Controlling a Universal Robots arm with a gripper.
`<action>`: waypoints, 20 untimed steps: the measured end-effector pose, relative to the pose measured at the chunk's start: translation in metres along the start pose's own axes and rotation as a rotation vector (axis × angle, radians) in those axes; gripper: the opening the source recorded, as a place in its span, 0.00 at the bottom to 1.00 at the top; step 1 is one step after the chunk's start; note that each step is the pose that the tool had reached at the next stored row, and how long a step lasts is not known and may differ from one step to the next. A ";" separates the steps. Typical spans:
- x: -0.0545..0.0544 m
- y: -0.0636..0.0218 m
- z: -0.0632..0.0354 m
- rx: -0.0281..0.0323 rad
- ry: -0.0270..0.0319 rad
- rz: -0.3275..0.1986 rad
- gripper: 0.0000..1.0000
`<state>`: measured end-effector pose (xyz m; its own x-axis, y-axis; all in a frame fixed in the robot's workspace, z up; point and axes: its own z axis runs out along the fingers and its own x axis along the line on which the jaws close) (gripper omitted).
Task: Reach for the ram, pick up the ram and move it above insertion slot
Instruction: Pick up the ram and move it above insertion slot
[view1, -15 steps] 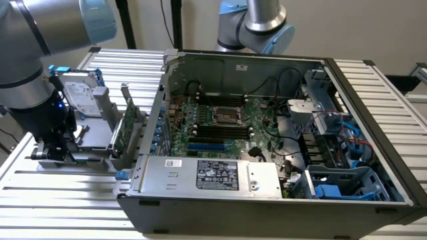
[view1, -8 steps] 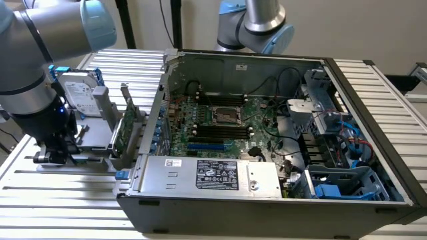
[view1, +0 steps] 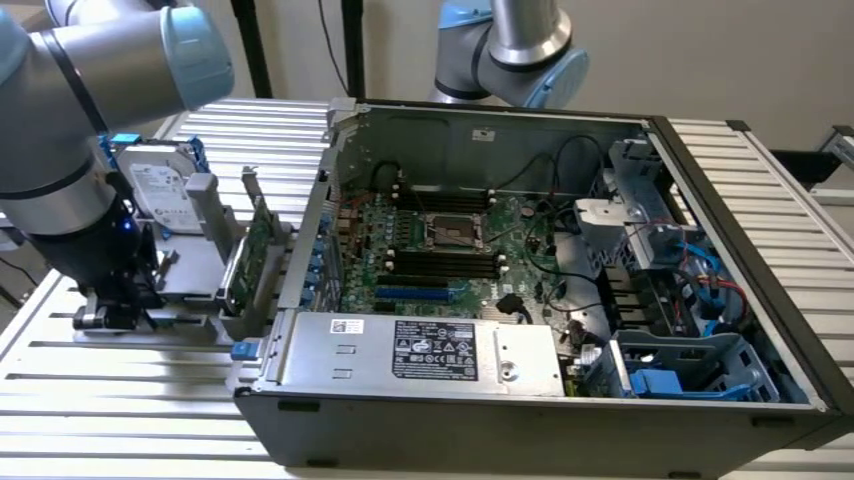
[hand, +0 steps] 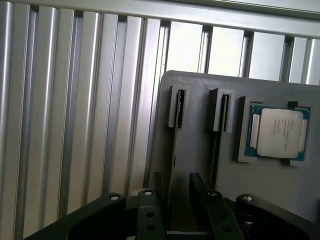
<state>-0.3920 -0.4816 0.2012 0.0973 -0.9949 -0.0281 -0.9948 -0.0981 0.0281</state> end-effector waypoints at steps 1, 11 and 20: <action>0.000 0.0000 0.0008 -0.0002 -0.0002 0.000 0.36; 0.000 -0.0012 0.0043 0.0004 -0.0038 0.000 0.36; 0.000 -0.0018 0.0047 0.0002 -0.0047 0.000 0.28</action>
<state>-0.3903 -0.4816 0.1965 0.0972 -0.9947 -0.0328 -0.9948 -0.0981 0.0279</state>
